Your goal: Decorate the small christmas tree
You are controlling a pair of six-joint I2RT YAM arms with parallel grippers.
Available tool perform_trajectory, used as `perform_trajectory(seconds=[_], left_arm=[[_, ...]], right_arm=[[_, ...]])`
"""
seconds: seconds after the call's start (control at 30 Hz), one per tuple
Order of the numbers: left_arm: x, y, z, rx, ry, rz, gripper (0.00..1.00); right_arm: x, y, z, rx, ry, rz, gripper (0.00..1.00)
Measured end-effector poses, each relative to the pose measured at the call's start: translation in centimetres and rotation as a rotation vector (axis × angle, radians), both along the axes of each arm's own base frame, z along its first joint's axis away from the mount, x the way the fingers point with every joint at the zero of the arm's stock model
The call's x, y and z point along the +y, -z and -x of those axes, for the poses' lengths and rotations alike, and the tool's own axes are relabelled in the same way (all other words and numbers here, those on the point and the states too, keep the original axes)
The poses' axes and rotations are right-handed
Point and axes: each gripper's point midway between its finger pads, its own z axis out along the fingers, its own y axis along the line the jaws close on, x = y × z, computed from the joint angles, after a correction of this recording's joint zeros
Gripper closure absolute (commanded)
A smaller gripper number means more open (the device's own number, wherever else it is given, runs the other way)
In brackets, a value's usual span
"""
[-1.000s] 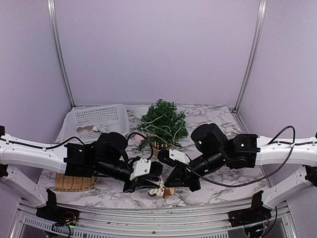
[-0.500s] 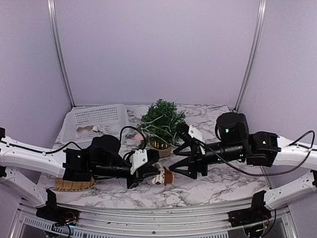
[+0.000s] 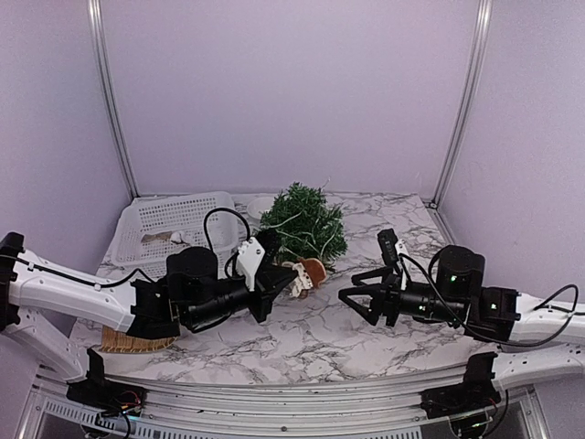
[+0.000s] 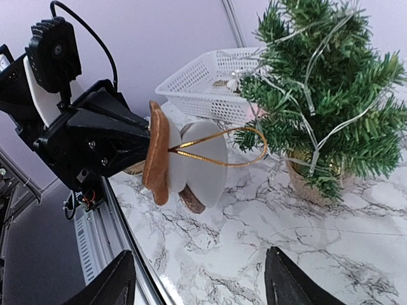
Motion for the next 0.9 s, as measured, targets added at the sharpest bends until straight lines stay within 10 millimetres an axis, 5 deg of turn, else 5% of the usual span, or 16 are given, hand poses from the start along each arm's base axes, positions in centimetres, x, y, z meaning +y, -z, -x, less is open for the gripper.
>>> perform_trajectory(seconds=[0.27,0.53,0.7,0.9], left_arm=[[-0.9,1.2,-0.2,0.042,-0.023,0.028,1.0],[-2.0,2.3,0.6,0.052,-0.006,0.009,1.0],[-2.0,1.8,0.6,0.045,-0.01,0.027,1.0],[-2.1,1.6,1.0,0.044,0.017,0.044,0.48]], right_arm=[[2.4,0.9,-0.5,0.03,-0.042,-0.028,0.38],[4.2,0.2,-0.8,0.01,-0.084,-0.046,0.93],[4.0,-0.2,-0.7,-0.01,-0.089,-0.048,1.0],[3.1,-1.2,-0.5,-0.07,-0.077,-0.038,1.0]])
